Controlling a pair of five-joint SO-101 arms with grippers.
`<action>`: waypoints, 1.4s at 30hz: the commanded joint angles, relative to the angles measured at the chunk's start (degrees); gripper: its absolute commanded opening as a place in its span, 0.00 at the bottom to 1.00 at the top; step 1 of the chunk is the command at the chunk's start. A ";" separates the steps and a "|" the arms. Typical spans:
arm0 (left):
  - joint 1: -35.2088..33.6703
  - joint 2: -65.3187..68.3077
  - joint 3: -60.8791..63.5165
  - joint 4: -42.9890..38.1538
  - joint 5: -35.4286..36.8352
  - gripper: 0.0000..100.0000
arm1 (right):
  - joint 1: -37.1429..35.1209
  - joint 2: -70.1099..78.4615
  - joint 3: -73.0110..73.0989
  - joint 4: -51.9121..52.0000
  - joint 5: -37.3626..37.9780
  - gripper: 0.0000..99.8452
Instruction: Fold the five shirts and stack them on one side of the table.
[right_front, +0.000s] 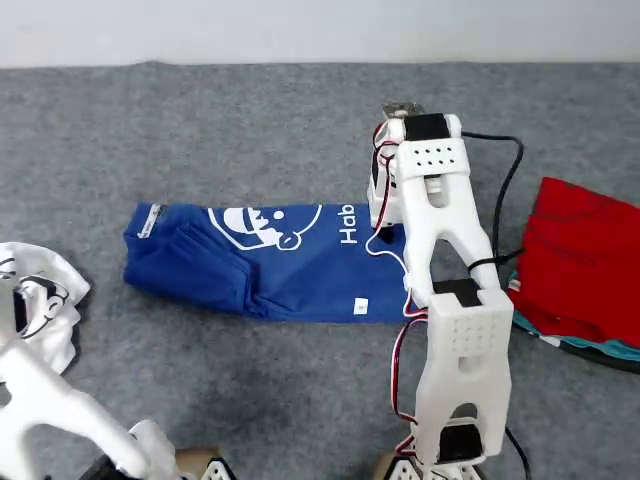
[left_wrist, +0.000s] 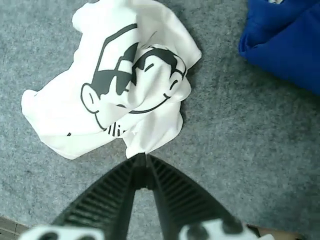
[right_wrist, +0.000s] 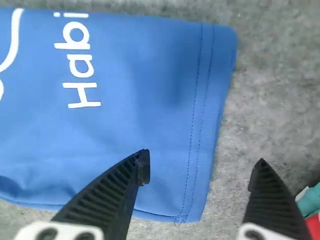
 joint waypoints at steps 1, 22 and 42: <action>0.62 -1.49 -0.22 1.14 -0.62 0.00 | 1.01 1.80 -0.35 -0.22 -0.62 0.32; 0.53 -1.41 -0.13 -0.88 -0.62 0.00 | -4.26 13.23 -0.62 -5.14 -0.09 0.03; 0.62 2.46 -1.80 -0.88 -0.35 0.00 | 15.78 -1.01 -0.70 0.22 25.49 0.01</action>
